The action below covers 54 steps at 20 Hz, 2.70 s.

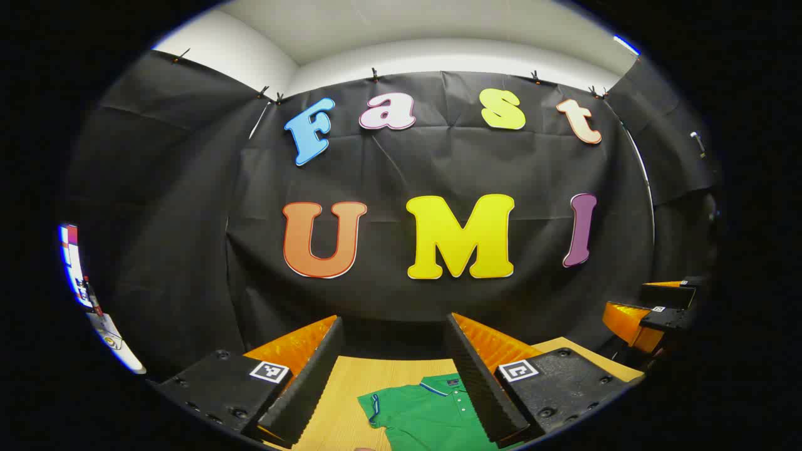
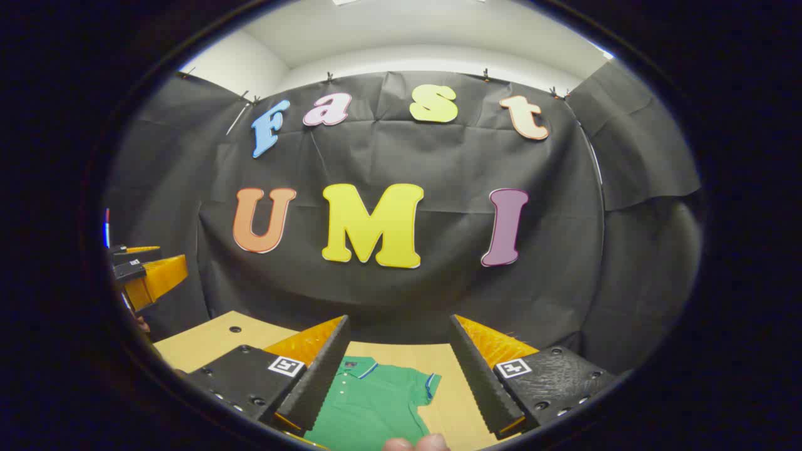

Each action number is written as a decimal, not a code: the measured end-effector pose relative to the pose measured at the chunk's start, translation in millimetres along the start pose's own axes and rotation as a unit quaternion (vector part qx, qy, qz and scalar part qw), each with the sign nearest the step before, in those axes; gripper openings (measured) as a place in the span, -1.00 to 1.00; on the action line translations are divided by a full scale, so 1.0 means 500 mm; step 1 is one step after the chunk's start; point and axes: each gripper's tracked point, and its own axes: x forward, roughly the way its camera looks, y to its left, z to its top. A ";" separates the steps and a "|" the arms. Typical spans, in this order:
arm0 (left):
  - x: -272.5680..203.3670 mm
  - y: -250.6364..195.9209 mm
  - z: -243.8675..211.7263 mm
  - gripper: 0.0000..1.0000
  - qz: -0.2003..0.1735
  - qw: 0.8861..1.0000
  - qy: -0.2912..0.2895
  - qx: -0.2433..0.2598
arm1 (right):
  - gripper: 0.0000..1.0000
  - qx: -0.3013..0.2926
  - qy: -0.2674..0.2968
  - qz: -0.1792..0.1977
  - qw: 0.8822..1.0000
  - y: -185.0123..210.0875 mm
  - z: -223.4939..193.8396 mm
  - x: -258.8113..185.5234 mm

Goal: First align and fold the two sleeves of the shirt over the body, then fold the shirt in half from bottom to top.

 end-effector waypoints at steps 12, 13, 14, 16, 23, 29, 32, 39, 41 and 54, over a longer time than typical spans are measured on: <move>0.012 -0.004 -0.003 1.00 -0.009 1.000 0.019 -0.010 | 0.93 -0.009 0.006 0.006 1.000 -0.006 -0.001 0.012; 0.015 -0.007 -0.002 1.00 -0.011 1.000 0.022 -0.012 | 0.93 -0.010 0.008 0.005 1.000 -0.009 -0.001 0.011; 0.021 -0.011 -0.003 1.00 -0.013 1.000 0.023 -0.014 | 0.93 -0.011 0.009 0.004 1.000 -0.013 -0.004 0.012; 0.026 -0.009 -0.003 1.00 -0.012 1.000 0.023 -0.015 | 0.93 -0.012 0.015 0.002 1.000 -0.021 -0.011 0.014; 0.029 -0.018 0.005 1.00 -0.013 1.000 0.025 -0.012 | 0.89 -0.008 0.039 0.013 0.999 -0.019 -0.038 0.033; 0.042 -0.015 -0.001 1.00 -0.003 1.000 0.030 -0.007 | 0.91 0.000 0.098 0.018 0.995 -0.051 -0.145 0.077; 0.046 -0.011 -0.001 1.00 0.004 1.000 0.030 -0.002 | 0.91 -0.017 0.132 0.022 0.991 -0.068 -0.216 0.113; 0.057 -0.005 0.013 1.00 0.022 0.999 0.035 -0.003 | 0.91 -0.025 0.225 0.022 0.974 -0.116 -0.413 0.226; 0.062 -0.003 0.014 1.00 0.030 0.999 0.035 -0.004 | 0.94 -0.035 0.253 0.019 0.967 -0.133 -0.484 0.273; 0.053 0.013 -0.040 1.00 0.077 0.993 0.087 -0.009 | 0.43 -0.014 0.390 0.027 0.920 -0.158 -0.760 0.407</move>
